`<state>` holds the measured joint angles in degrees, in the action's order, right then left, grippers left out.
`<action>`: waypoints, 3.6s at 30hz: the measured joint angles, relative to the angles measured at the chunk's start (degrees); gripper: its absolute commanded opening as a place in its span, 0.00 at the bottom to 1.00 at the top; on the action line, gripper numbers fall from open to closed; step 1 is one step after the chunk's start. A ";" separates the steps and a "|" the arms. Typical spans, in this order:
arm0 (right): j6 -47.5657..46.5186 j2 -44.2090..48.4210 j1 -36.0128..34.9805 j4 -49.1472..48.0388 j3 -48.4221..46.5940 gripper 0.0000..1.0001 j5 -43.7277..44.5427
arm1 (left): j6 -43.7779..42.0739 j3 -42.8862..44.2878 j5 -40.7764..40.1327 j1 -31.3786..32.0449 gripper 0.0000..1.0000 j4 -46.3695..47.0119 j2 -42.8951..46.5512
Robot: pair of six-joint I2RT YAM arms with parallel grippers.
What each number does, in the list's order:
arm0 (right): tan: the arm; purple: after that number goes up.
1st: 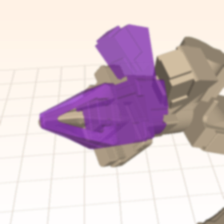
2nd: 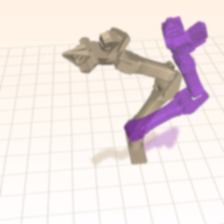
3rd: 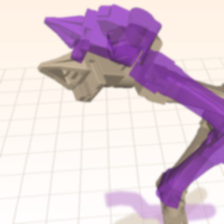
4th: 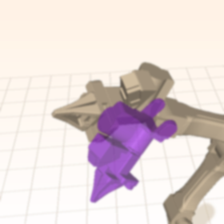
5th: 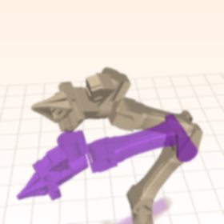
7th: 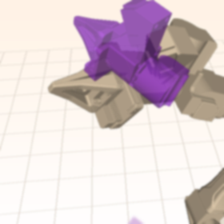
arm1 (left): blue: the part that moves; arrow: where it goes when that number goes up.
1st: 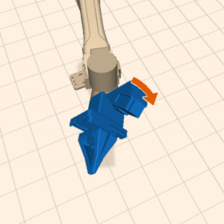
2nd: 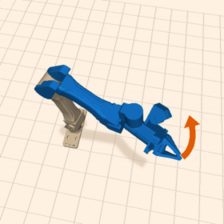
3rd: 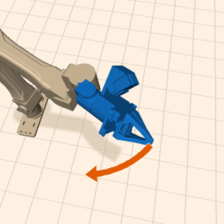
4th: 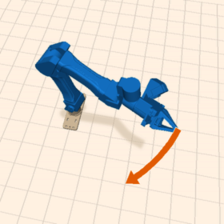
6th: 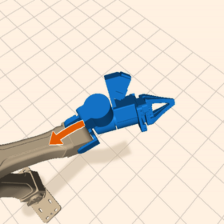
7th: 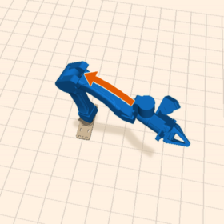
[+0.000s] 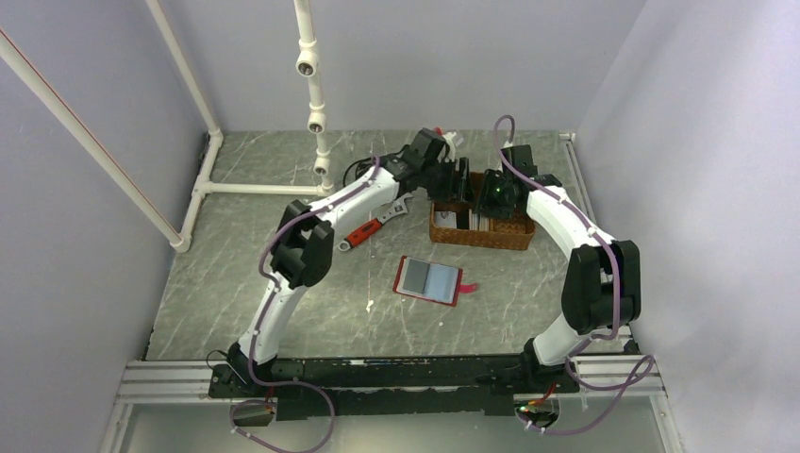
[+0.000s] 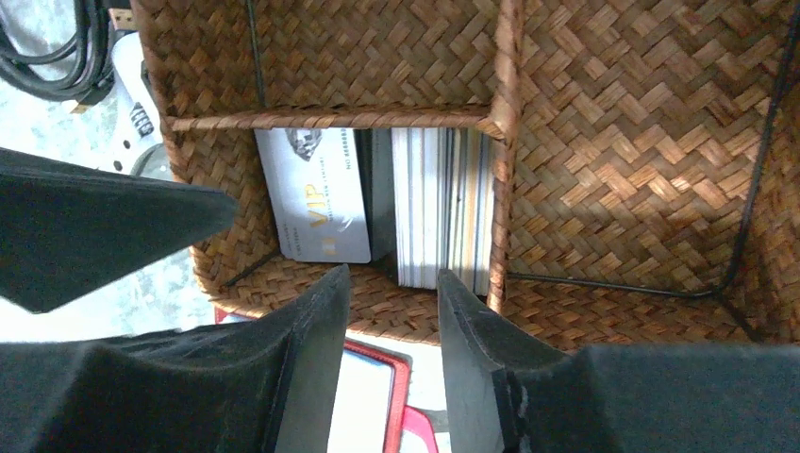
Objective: Put the credit cards into the card holder
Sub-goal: Pick up the credit card from the storage box.
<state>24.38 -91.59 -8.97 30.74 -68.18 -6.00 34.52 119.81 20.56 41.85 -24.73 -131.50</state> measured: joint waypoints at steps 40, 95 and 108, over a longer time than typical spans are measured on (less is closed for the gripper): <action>-0.83 -1.90 0.09 -0.04 3.41 0.24 7.32 | 5.81 5.14 -10.64 3.28 0.34 -2.69 -11.17; -2.01 -4.46 -1.55 1.36 0.52 0.46 9.73 | 4.61 -7.52 -0.59 -4.83 0.00 0.17 4.57; 4.44 19.76 -3.93 -18.62 12.17 0.73 -25.55 | 24.35 -43.41 32.92 -15.78 0.00 46.18 26.69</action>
<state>28.82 -71.83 -12.91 12.12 -56.01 -31.55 58.87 76.40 53.47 26.06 21.45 -104.81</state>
